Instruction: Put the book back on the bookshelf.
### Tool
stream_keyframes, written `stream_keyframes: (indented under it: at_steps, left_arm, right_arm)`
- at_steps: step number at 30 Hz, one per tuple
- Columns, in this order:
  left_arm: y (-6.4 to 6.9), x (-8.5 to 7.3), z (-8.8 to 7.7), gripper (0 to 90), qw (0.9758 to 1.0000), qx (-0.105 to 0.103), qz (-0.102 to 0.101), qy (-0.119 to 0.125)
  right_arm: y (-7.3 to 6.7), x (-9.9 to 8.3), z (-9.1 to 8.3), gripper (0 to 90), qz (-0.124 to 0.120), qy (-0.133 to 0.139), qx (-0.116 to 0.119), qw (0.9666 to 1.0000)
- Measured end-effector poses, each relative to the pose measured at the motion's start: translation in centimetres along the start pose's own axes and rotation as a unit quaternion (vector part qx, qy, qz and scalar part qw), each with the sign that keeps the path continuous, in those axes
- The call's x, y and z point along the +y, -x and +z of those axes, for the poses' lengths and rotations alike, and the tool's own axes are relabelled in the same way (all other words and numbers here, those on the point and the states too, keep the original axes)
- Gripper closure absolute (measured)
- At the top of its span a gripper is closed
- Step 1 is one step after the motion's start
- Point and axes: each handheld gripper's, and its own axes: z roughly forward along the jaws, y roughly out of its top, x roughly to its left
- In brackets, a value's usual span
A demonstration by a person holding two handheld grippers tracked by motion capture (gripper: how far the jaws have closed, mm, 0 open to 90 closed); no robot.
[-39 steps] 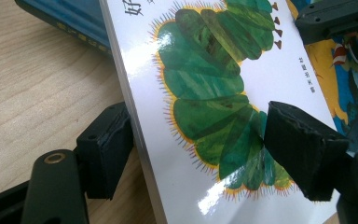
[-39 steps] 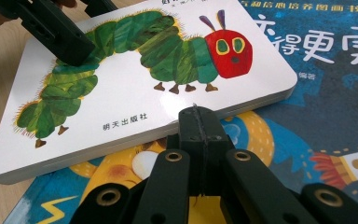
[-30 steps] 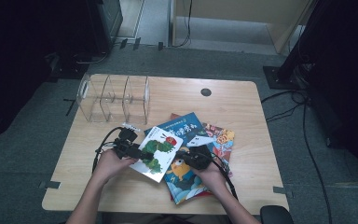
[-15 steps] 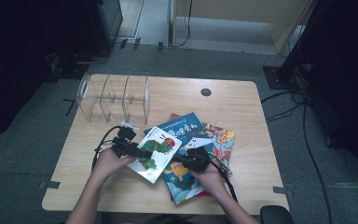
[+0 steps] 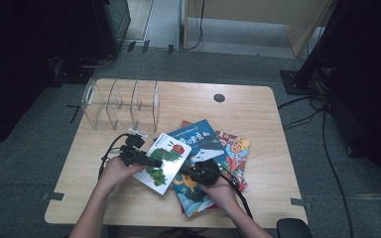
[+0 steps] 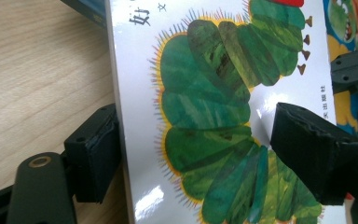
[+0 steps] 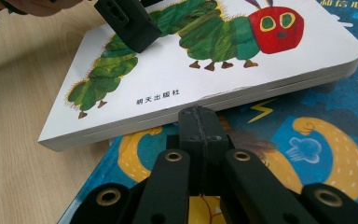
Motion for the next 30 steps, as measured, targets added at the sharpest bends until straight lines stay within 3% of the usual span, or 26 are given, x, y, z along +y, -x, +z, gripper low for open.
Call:
stream_keyframes:
  at_steps: [4, 7, 11, 17, 24, 26, 28, 29, 30]
  left_arm:
    - [0.0, 0.2, 0.2, 17.0, 1.0000, -0.001, -0.006, -0.001]
    - [0.4, 0.5, -0.2, 17.4, 0.9998, 0.019, -0.004, -0.006]
    - [1.0, 0.8, -1.5, 27.7, 0.9991, 0.039, -0.006, 0.019]
    - [2.0, 1.6, -2.9, 36.5, 0.9982, 0.059, -0.003, -0.009]
    - [3.2, 2.6, -5.0, 46.6, 0.9992, 0.038, -0.004, -0.015]
    - [3.4, 2.9, -5.4, 48.7, 0.9999, 0.005, -0.009, -0.012]
    - [3.8, 3.3, -5.4, 57.5, 0.9981, -0.058, -0.013, -0.016]
    - [4.2, 3.6, -5.1, 60.3, 0.9974, -0.068, -0.008, -0.024]
    - [4.9, 3.9, -4.8, 60.3, 0.9983, -0.048, 0.003, -0.033]
  right_arm:
    - [0.0, 0.1, 0.0, 90.0, -0.002, -0.003, -0.001, 1.0000]
    - [0.0, 0.2, 0.1, 90.0, -0.002, -0.004, -0.002, 1.0000]
    - [-0.1, 0.2, 0.2, 90.0, -0.007, -0.004, -0.004, 1.0000]
    - [0.0, 0.3, 0.2, 90.0, -0.007, -0.006, -0.001, 1.0000]
    - [0.2, 0.3, 0.1, 90.0, 0.001, -0.009, 0.004, 0.9999]
    - [0.3, 0.3, 0.1, 90.0, 0.001, -0.009, 0.005, 0.9999]
    - [0.3, 0.3, 0.1, 90.0, 0.001, -0.009, 0.006, 0.9999]
    - [0.2, 0.3, 0.2, 90.0, -0.005, -0.003, 0.002, 1.0000]
    - [0.2, 0.3, 0.2, 90.0, -0.005, -0.003, 0.002, 1.0000]
